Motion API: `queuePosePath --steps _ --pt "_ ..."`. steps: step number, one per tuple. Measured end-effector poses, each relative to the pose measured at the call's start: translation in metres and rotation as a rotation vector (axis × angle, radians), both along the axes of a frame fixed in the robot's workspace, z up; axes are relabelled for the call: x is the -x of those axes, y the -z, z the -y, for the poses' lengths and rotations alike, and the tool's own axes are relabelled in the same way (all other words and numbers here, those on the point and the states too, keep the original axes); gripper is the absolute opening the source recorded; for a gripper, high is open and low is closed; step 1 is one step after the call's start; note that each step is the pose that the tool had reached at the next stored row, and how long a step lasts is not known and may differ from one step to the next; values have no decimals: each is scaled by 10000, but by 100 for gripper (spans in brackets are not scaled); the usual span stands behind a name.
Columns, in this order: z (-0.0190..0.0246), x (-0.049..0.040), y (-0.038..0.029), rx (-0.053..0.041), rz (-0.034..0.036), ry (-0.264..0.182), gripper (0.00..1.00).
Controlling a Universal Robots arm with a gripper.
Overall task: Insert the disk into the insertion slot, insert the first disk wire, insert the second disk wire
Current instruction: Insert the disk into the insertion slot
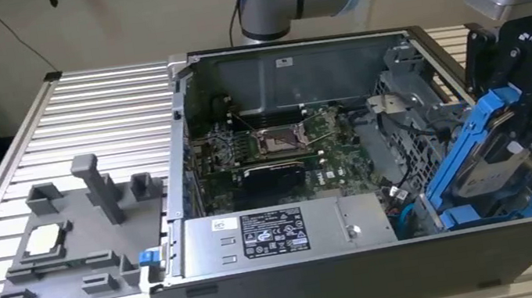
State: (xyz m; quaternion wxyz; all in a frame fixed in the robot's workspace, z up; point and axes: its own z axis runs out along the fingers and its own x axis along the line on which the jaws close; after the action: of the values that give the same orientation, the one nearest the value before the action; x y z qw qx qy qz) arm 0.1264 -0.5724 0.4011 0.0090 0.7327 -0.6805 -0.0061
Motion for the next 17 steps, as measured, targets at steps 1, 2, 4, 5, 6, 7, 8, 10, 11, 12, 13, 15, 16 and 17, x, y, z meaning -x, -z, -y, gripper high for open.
queuePosePath --steps 1,2,4,5,6,7,8,10,11,12,13,15,16,17 --pt "0 0 17 2 1 1 33" --pt "0 0 37 -4 5 2 33" --pt "0 -2 73 -1 4 -3 33" --pt "-1 -2 86 5 4 -3 33" --pt "-1 -2 89 3 3 -1 33" --pt "0 -2 93 -4 2 0 33" --pt "0 -4 94 -10 -12 -1 33" --pt "-1 -16 80 -20 -97 -5 33" --pt "-1 -19 65 -30 -129 -7 33" --pt "-1 -21 36 -49 -143 -9 33" --pt "0 -23 -9 -33 -161 -9 33" --pt "0 -20 -109 -14 -182 -2 33" --pt "1 -19 -146 -17 -193 -1 33" --pt "0 -20 -171 -12 -219 -1 33"
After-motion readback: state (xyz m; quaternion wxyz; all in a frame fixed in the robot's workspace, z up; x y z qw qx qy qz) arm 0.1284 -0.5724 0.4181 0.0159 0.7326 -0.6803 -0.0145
